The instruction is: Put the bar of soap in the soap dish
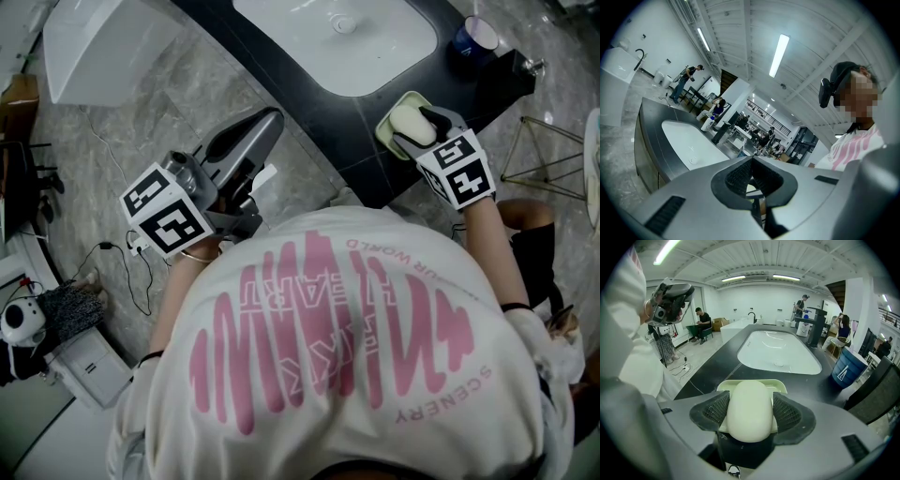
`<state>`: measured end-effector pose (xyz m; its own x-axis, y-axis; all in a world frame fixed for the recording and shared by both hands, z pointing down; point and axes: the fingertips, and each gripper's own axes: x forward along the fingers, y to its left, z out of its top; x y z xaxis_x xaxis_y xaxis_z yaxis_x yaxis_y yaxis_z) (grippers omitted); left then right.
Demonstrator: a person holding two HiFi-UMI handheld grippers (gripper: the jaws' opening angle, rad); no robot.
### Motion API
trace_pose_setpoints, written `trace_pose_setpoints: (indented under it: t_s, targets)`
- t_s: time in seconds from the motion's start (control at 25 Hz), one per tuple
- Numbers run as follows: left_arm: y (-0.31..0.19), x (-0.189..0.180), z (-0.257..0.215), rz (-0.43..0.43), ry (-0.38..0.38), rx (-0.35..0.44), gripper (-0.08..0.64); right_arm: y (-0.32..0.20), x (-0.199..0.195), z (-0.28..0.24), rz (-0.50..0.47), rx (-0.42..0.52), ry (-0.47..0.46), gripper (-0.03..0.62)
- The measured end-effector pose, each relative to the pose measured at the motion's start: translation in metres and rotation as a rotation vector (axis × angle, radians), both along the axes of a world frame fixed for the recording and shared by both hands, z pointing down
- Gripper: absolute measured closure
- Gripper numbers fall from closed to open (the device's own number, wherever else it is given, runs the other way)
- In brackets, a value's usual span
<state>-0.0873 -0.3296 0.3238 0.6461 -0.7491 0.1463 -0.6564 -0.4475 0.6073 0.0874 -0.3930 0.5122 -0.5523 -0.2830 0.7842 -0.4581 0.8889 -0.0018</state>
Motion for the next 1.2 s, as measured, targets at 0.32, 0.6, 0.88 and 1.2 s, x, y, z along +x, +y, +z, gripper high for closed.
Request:
trace_pose_setpoints:
  t_s: [0.32,0.6,0.88,1.2]
  targets:
    - [-0.0006,-0.001,-0.0009,-0.01,0.01,0.002,0.549,-0.0004,-0.0001,0.0014,-0.01,-0.014,-0.002,0.295]
    - [-0.0013,0.0015,-0.0035,-0.005,0.01,0.006,0.549,0.0004,-0.0004,0.0013,-0.013,-0.009,-0.007,0.295]
    - [-0.0006,0.0018,-0.0024,-0.005,0.011,0.004,0.549,0.0032,0.0016,0.0056,-0.021,-0.024,0.006,0.295]
    - [0.0007,0.0024,-0.0031,-0.003,0.009,0.006,0.549,0.0017,-0.0011,-0.0011,0.008,-0.075,-0.06,0.295]
